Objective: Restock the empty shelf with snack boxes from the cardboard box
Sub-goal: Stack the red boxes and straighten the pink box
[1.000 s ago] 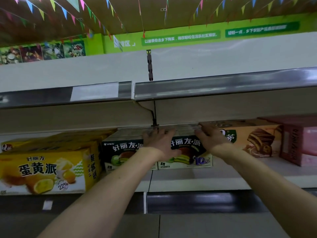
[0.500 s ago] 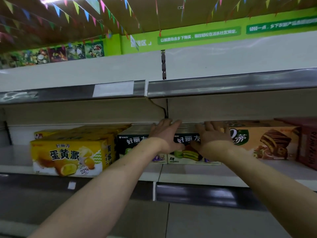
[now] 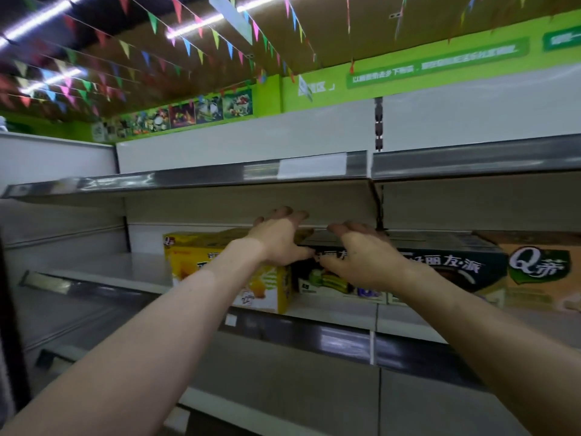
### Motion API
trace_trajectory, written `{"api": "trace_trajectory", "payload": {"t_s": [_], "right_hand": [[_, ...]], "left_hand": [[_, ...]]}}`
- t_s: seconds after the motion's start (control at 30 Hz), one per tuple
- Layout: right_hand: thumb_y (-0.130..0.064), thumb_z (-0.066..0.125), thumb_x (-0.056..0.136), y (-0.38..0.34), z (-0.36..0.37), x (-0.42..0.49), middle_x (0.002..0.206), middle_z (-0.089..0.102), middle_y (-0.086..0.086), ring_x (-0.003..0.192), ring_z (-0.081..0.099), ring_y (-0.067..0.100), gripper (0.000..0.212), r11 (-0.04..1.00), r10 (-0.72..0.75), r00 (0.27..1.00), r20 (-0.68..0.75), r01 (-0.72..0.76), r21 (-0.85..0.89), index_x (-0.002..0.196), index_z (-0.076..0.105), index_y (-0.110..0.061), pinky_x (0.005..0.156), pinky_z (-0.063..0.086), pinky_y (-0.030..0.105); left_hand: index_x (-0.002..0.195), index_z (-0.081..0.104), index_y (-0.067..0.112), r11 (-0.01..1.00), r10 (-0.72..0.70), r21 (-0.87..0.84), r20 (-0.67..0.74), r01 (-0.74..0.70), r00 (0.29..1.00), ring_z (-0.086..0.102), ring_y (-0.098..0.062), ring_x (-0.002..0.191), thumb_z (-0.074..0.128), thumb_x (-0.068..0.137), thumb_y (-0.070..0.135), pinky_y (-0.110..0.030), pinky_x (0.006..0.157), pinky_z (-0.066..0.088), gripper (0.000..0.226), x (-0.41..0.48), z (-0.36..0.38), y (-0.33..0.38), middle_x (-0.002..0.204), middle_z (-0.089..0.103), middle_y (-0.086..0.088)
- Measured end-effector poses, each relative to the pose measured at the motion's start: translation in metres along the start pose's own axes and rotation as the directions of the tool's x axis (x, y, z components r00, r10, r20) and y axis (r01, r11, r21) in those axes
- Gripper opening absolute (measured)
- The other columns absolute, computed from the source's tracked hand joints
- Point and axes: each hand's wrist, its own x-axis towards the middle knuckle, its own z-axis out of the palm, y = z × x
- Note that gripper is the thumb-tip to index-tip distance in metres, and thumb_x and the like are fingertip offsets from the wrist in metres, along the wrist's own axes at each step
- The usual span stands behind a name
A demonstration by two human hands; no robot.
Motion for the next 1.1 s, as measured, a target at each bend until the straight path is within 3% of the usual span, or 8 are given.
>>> {"api": "trace_trajectory", "payload": {"t_s": [0.13, 0.33, 0.43, 0.57, 0.7, 0.93, 1.0, 1.1], "right_hand": [[-0.058, 0.052, 0.089, -0.036, 0.012, 0.013, 0.153, 0.028, 0.004, 0.14, 0.026, 0.026, 0.074, 0.998, -0.061, 0.998, 0.003, 0.061, 0.033, 0.149, 0.025, -0.025, 0.113, 0.027, 0.043], [-0.06, 0.053, 0.087, -0.097, 0.036, 0.041, 0.155, 0.023, 0.005, 0.142, 0.021, 0.025, 0.078, 0.996, -0.051, 0.998, -0.044, 0.048, -0.08, 0.149, 0.025, -0.021, 0.114, 0.02, 0.042], [-0.058, 0.053, 0.087, -0.126, 0.05, 0.057, 0.156, 0.021, 0.007, 0.143, 0.02, 0.027, 0.077, 0.982, -0.032, 0.999, -0.039, 0.024, -0.188, 0.148, 0.028, -0.018, 0.117, 0.017, 0.046], [-0.066, 0.053, 0.083, -0.147, 0.07, 0.072, 0.157, 0.022, 0.007, 0.142, 0.025, 0.028, 0.087, 0.953, 0.043, 0.999, 0.026, -0.034, -0.301, 0.15, 0.02, -0.021, 0.117, 0.017, 0.052], [-0.07, 0.051, 0.082, -0.15, 0.086, 0.075, 0.151, 0.034, 0.0, 0.138, 0.033, 0.021, 0.087, 0.923, 0.099, 0.994, -0.035, -0.105, -0.37, 0.15, 0.019, -0.026, 0.116, 0.02, 0.045], [-0.063, 0.056, 0.084, -0.16, 0.082, 0.078, 0.153, 0.03, -0.001, 0.141, 0.029, 0.022, 0.084, 0.907, 0.176, 0.984, -0.008, -0.165, -0.387, 0.15, 0.018, -0.027, 0.115, 0.019, 0.047], [-0.066, 0.053, 0.084, -0.162, 0.08, 0.078, 0.153, 0.03, 0.0, 0.141, 0.027, 0.023, 0.083, 0.907, 0.205, 0.979, 0.02, -0.182, -0.381, 0.15, 0.02, -0.027, 0.115, 0.017, 0.05], [-0.071, 0.043, 0.085, -0.17, 0.077, 0.082, 0.154, 0.028, 0.001, 0.143, 0.024, 0.025, 0.081, 0.913, 0.211, 0.977, 0.022, -0.188, -0.363, 0.149, 0.022, -0.026, 0.116, 0.013, 0.053]], "left_hand": [[0.152, 0.025, 0.029, 0.997, -0.064, -0.036, -0.007, 0.063, 0.998, 0.029, -0.032, 0.142, 0.059, 0.089, 0.053, -0.044, 0.114, 0.029, 0.076, -0.005, -0.006, -0.059, 0.158, 0.026, -0.01], [0.152, 0.026, 0.029, 0.992, -0.036, -0.124, 0.014, 0.038, 0.999, 0.031, -0.03, 0.142, 0.038, 0.095, 0.061, -0.049, 0.114, 0.028, 0.066, -0.007, 0.001, -0.133, 0.157, 0.029, -0.007], [0.152, 0.026, 0.029, 0.989, 0.005, -0.15, 0.067, 0.005, 0.998, 0.035, -0.028, 0.14, 0.035, 0.09, 0.072, -0.05, 0.113, 0.03, 0.076, -0.01, 0.006, -0.168, 0.156, 0.032, -0.005], [0.149, 0.028, 0.033, 0.992, 0.069, -0.114, 0.211, -0.046, 0.975, 0.047, -0.024, 0.129, 0.054, 0.067, 0.083, -0.049, 0.107, 0.039, 0.099, -0.013, 0.018, -0.211, 0.148, 0.044, 0.001], [0.152, 0.021, 0.033, 0.988, 0.151, -0.053, 0.119, -0.145, 0.981, 0.032, -0.028, 0.14, 0.069, 0.075, 0.062, -0.051, 0.111, 0.033, 0.095, -0.006, 0.033, -0.228, 0.154, 0.032, -0.003], [0.153, 0.014, 0.034, 0.979, 0.167, -0.135, 0.079, -0.155, 0.983, 0.008, -0.029, 0.149, 0.069, 0.079, 0.056, -0.061, 0.114, 0.022, 0.095, -0.005, 0.038, -0.231, 0.162, 0.011, -0.002], [0.154, 0.014, 0.034, 0.892, 0.113, -0.444, 0.043, -0.082, 0.993, 0.013, -0.028, 0.148, 0.07, 0.081, 0.052, -0.054, 0.116, 0.025, 0.093, -0.007, 0.032, -0.231, 0.162, 0.011, -0.001], [0.154, 0.016, 0.026, 0.529, -0.139, -0.84, 0.054, 0.121, 0.989, 0.031, -0.031, 0.142, 0.067, 0.085, 0.049, -0.045, 0.113, 0.033, 0.089, -0.005, 0.024, -0.231, 0.159, 0.023, -0.006]]}}
